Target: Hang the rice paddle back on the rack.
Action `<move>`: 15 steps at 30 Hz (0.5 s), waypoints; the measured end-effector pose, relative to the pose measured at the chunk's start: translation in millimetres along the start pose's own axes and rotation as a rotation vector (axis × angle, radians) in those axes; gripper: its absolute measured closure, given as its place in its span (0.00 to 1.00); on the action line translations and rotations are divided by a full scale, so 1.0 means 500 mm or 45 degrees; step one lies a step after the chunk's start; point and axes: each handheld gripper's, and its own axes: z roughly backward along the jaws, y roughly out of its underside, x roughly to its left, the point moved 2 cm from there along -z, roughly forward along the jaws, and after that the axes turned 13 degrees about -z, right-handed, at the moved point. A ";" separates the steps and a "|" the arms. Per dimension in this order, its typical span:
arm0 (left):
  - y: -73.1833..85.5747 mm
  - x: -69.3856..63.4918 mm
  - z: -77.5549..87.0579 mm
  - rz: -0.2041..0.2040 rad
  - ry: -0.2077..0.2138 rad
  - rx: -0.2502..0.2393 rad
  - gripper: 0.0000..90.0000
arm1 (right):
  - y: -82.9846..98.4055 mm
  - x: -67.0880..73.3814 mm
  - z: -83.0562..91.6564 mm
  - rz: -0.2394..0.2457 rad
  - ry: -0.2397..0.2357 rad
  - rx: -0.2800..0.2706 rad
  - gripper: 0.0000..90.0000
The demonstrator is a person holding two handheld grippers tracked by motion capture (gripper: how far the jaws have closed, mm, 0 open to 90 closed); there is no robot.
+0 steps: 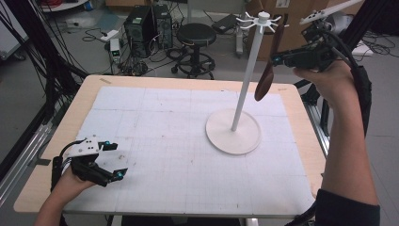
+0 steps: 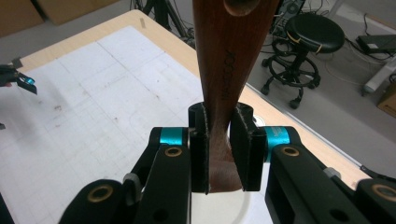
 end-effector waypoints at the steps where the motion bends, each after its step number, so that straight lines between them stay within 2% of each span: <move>1: 0.000 0.000 0.000 0.002 0.002 -0.002 0.02 | 0.000 0.001 0.001 -0.002 0.006 0.008 0.87; 7: 0.000 0.000 -0.001 -0.002 0.002 0.003 0.02 | -0.004 0.011 0.004 0.017 0.030 0.047 0.87; 9: 0.000 0.000 0.000 -0.001 0.001 0.003 0.02 | -0.007 0.013 0.004 0.032 0.057 0.057 0.87; 12: 0.000 0.000 0.000 -0.001 0.001 0.000 0.02 | -0.012 0.014 0.002 0.029 0.093 0.069 0.87; 15: 0.000 -0.001 0.000 -0.003 0.003 0.003 0.02 | -0.015 0.010 0.001 0.018 0.097 0.076 0.87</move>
